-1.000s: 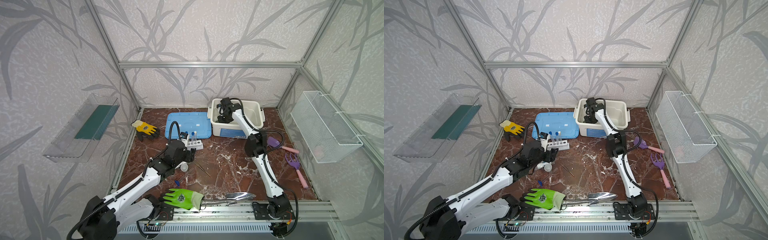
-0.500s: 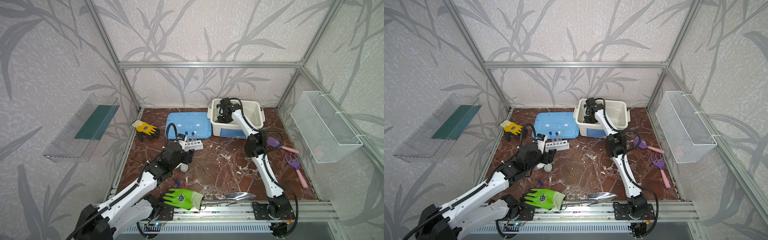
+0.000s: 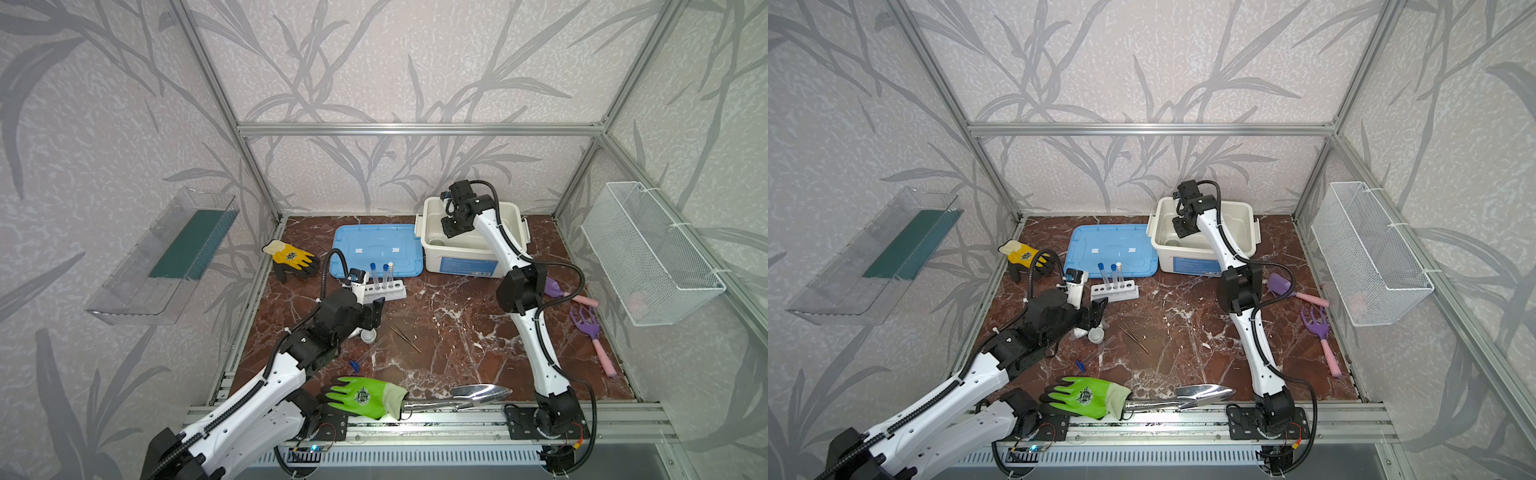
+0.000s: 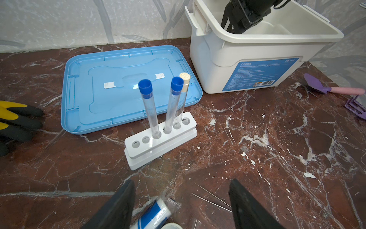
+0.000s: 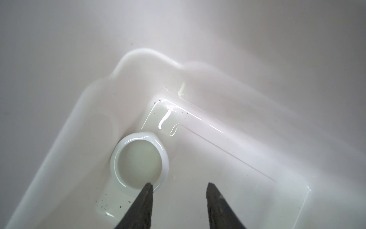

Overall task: Organize the chemistry lab equipment
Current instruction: 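Lower the crucible into the tub and open the right gripper, then withdraw the right gripper from the tub and move it over the tweezers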

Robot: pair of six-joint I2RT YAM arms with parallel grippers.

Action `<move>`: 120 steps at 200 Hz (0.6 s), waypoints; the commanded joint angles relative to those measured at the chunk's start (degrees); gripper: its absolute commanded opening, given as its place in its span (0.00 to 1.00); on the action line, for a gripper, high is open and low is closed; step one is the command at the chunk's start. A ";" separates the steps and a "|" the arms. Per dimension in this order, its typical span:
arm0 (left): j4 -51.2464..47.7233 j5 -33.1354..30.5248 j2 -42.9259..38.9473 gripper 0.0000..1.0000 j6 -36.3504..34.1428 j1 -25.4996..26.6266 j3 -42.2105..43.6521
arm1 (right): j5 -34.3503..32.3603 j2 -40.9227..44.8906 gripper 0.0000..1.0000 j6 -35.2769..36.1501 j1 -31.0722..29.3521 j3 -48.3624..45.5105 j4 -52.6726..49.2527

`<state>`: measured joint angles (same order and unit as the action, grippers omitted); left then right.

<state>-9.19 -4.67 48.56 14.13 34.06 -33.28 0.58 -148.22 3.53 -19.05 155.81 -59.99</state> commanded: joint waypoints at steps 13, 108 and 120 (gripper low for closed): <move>-0.58 -0.86 -1.77 0.75 -0.15 -0.06 0.26 | 0.58 6.09 0.46 0.49 0.15 1.10 -2.53; -27.04 -7.41 -4.24 0.78 -9.27 0.28 -13.10 | -2.60 30.87 0.45 2.78 -6.80 -13.93 -5.23; -28.36 -7.56 -4.48 0.78 -9.45 0.29 -13.04 | -4.00 36.06 0.45 2.61 -8.91 -21.03 -1.64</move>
<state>-29.43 -9.72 44.12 6.87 34.17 -45.67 -0.97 -121.43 4.91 -23.73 144.22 -64.20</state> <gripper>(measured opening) 0.782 0.454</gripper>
